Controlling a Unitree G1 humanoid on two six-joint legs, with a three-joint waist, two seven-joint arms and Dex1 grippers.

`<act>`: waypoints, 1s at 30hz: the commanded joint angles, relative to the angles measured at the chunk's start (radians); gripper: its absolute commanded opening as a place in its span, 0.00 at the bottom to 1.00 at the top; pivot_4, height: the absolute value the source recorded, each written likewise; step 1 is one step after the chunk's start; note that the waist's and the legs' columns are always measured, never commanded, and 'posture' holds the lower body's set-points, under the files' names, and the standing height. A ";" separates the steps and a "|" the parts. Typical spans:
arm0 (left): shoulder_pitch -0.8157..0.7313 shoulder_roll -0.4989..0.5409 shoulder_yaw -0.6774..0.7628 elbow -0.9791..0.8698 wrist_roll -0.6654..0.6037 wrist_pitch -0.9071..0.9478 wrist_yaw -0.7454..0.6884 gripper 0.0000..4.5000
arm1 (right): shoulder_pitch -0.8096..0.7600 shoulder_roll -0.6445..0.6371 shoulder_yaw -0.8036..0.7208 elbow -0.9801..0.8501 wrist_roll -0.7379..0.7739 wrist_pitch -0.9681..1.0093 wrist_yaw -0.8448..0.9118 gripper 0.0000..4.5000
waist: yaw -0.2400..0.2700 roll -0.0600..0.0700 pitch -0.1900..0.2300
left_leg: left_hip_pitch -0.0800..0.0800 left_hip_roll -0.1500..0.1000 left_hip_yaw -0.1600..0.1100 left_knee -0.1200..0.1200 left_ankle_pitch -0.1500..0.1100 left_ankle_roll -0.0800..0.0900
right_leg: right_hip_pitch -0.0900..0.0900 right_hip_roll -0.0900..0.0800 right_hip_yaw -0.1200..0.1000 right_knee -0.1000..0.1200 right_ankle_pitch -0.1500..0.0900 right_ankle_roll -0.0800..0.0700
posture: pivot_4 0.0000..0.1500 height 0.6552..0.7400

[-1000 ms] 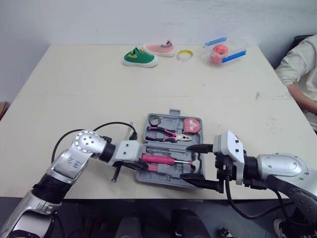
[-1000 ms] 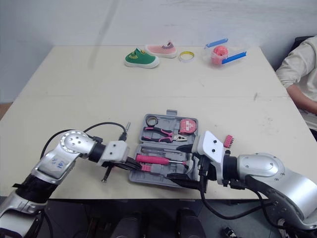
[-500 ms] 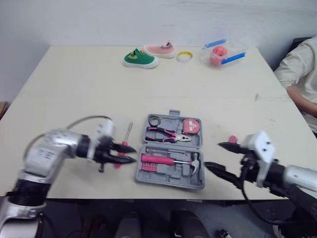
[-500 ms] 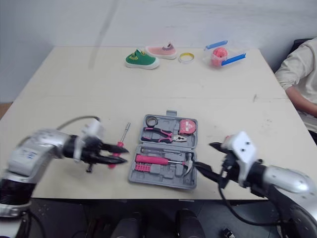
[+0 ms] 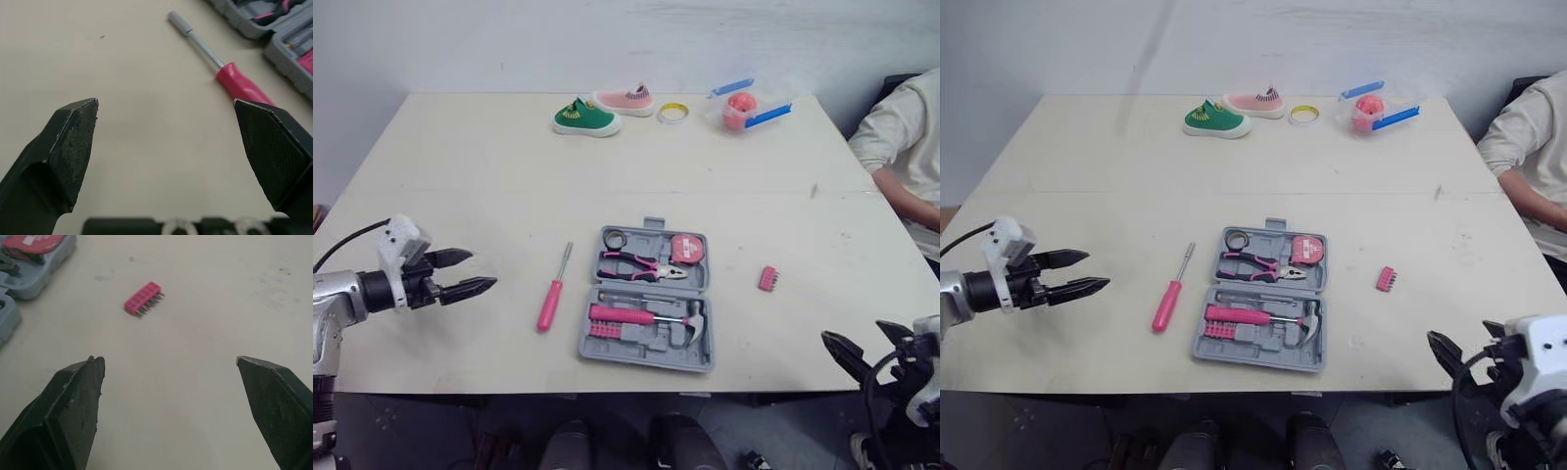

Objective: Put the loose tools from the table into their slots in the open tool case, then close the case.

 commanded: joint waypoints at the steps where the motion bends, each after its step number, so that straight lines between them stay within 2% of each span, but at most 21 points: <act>1: -0.106 -0.030 -0.115 -0.244 -0.142 0.079 -0.076 0.99 | -0.198 0.071 0.184 -0.082 0.023 0.087 -0.232 1.00 | 0.000 0.000 0.000 | -0.001 0.000 0.000 0.000 0.000 0.000 | 0.000 0.000 0.000 0.001 0.000 0.000 | 1.00 1.00; 4: -0.183 -0.058 -0.200 -0.363 -0.208 0.097 -0.133 0.99 | -0.314 0.114 0.328 -0.086 -0.034 0.135 -0.342 1.00 | -0.003 0.000 0.000 | -0.001 0.000 0.000 0.001 0.001 -0.001 | -0.001 0.000 0.000 0.002 0.000 0.000 | 1.00 1.00; 8: -0.305 -0.114 -0.279 -0.433 -0.258 0.113 -0.149 0.99 | -0.422 0.175 0.432 -0.025 -0.106 0.177 -0.477 1.00 | -0.014 0.001 0.001 | -0.002 -0.003 0.000 0.000 0.001 -0.001 | -0.002 -0.001 0.000 0.003 0.000 -0.001 | 1.00 1.00; 13: -0.434 -0.245 -0.354 -0.424 -0.230 0.002 -0.144 0.99 | -0.536 0.280 0.580 0.135 -0.262 0.152 -0.611 1.00 | -0.017 0.001 0.001 | -0.002 -0.004 0.001 0.003 0.004 -0.001 | -0.002 0.003 0.002 0.005 0.000 0.001 | 1.00 1.00; 17: -0.486 -0.247 -0.404 -0.393 -0.299 0.076 -0.239 0.99 | -0.599 0.322 0.614 0.254 -0.342 0.095 -0.632 1.00 | -0.019 0.002 0.001 | -0.001 -0.004 0.001 0.002 0.007 -0.006 | -0.004 0.007 0.007 0.006 0.000 0.001 | 1.00 1.00; 23: -0.509 -0.271 -0.423 -0.371 -0.300 0.082 -0.247 0.99 | -0.657 0.354 0.602 0.370 -0.411 0.020 -0.634 1.00 | -0.018 0.002 0.001 | -0.002 -0.004 0.001 0.002 0.005 -0.003 | -0.005 0.007 0.009 0.006 0.001 0.002 | 1.00 1.00; 30: -0.493 -0.270 -0.418 -0.385 -0.292 0.075 -0.244 0.99 | -0.604 0.368 0.576 0.317 -0.448 0.042 -0.650 1.00 | -0.017 0.002 0.001 | -0.002 -0.004 0.001 0.003 0.005 -0.003 | -0.004 0.007 0.009 0.006 0.001 0.002 | 1.00 1.00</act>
